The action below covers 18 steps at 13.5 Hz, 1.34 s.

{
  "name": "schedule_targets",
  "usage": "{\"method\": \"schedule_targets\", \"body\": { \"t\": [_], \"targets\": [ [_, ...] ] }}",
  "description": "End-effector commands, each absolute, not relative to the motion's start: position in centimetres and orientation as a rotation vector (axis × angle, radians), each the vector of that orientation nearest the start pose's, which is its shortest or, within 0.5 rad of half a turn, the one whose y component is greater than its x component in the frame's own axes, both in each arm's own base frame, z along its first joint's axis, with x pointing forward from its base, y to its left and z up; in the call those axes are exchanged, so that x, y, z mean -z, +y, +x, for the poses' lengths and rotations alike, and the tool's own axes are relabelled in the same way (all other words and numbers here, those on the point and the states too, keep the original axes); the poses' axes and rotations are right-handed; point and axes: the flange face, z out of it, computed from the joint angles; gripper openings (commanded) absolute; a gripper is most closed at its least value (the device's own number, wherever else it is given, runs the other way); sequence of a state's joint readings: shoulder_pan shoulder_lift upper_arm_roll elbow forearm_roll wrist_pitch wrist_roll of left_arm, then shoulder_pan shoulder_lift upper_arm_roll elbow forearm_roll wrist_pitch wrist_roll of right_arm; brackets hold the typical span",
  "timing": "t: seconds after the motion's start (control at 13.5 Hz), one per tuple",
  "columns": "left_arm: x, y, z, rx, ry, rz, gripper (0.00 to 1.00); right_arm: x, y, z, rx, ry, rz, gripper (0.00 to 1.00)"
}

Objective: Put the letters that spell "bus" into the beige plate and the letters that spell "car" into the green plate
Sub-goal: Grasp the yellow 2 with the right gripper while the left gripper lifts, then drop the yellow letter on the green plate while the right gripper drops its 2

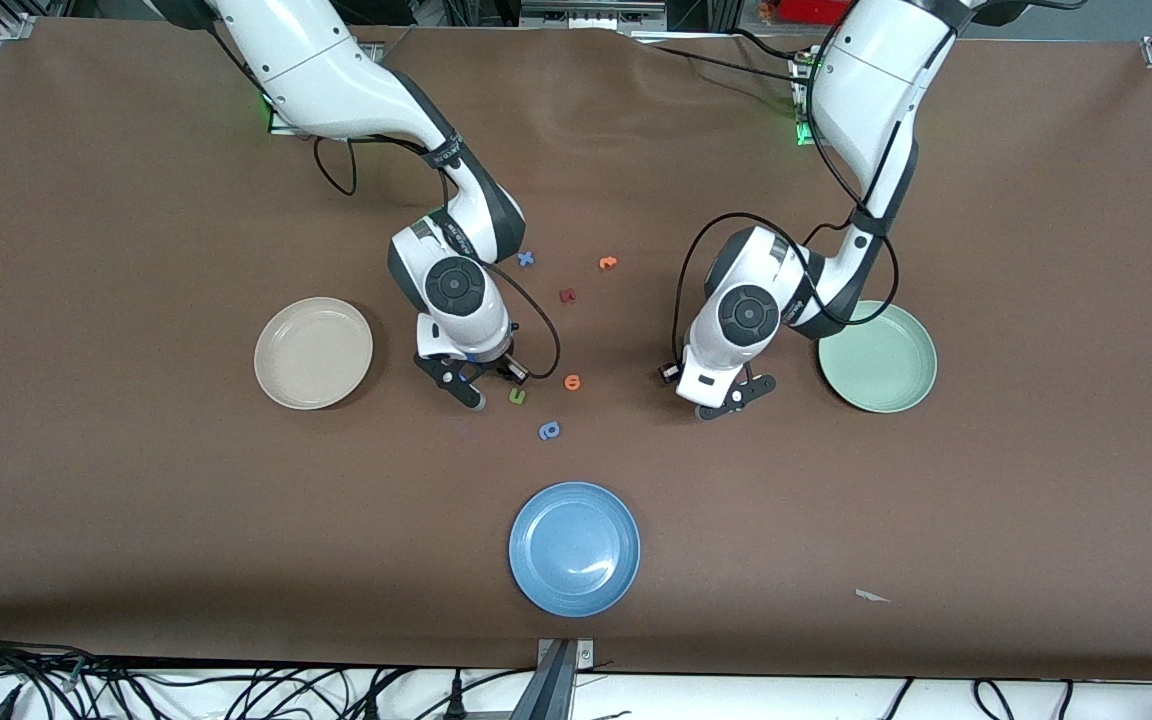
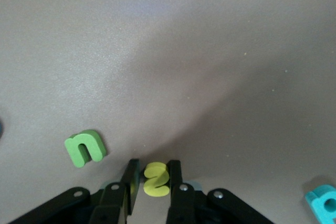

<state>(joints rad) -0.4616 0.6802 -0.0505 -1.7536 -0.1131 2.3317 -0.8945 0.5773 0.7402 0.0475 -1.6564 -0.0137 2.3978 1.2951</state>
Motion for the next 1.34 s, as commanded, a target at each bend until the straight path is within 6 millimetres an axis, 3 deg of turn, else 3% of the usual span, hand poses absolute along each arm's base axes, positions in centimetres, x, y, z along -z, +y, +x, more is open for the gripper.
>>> {"method": "schedule_targets", "body": {
  "t": [0.0,0.15,0.3,0.45,0.67,0.82,0.89,1.11,1.19,1.26],
  "targets": [
    [-21.0,-28.9,58.6,-0.25,-0.745,-3.02,0.12,-17.5,39.6,55.7,-0.015,1.031,-2.959,0.12],
    [-24.2,-27.1,59.0,-0.292,-0.686,-3.018,0.13,-19.3,38.3,56.7,-0.01,1.038,-2.988,0.12],
    [-27.8,-23.5,59.6,-0.353,-0.633,-3.014,0.13,-22.4,35.8,57.9,-0.028,0.98,-3.059,0.12],
    [-30.4,-19.5,59.5,-0.455,-0.546,-3.005,0.13,-25.0,32.0,59.4,-0.067,0.882,-3.142,0.12],
    [-32.6,-12.5,59.7,-0.521,-0.413,-2.989,0.13,-28.2,23.8,61.5,-0.193,0.686,-3.239,0.12],
    [-31.5,-8.3,60.3,-0.539,-0.342,-2.976,0.15,-28.6,17.7,61.9,-0.306,0.607,-3.204,0.13],
    [-30.6,-6.0,60.3,-0.559,-0.292,-2.97,0.15,-27.4,15.4,61.2,-0.347,0.571,-3.187,0.13],
    [-27.1,-2.0,59.3,-0.54,-0.212,-3.007,0.15,-23.8,13.1,58.5,-0.265,0.541,-3.172,0.15],
    [-25.4,-2.0,58.7,-0.493,-0.211,-3.022,0.18,-22.3,12.6,57.2,-0.229,0.54,-3.168,0.16],
    [-23.8,-1.9,58.0,-0.444,-0.21,-3.037,0.21,-21.0,12.2,56.3,-0.195,0.537,-3.165,0.31]
  ]
}}
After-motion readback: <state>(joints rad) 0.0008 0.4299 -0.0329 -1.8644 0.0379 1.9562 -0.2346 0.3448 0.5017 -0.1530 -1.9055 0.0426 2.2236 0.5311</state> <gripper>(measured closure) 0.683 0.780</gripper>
